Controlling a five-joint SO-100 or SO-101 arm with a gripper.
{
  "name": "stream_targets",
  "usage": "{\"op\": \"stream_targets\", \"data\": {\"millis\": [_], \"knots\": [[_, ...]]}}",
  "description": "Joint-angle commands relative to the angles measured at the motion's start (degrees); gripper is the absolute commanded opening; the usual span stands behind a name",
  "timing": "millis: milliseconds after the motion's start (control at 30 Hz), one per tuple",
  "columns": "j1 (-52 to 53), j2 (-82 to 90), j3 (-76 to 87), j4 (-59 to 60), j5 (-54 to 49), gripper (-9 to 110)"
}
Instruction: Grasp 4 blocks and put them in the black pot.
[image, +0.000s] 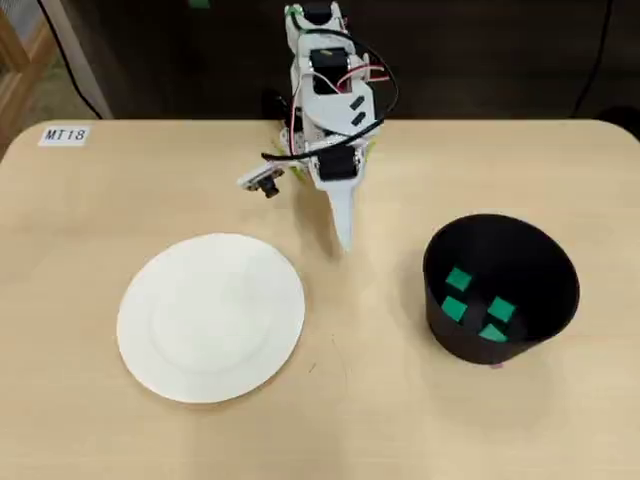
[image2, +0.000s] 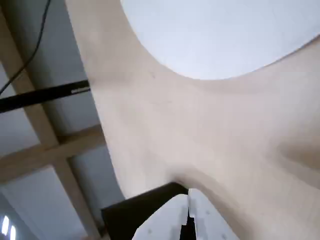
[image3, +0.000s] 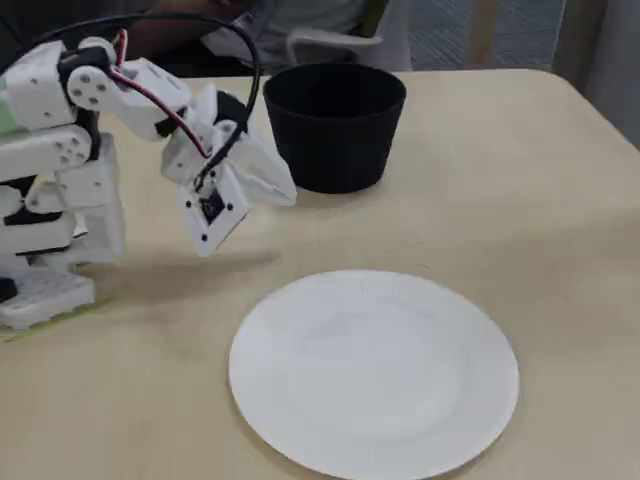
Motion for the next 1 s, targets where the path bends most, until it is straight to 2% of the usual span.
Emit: {"op": "stream_targets", "data": {"millis": [0, 967], "knots": [[-0.5, 0.4, 0.7, -1.2, -1.5, -2], [-2.3, 0.4, 2.5, -7.0, -5.0, -2]]}}
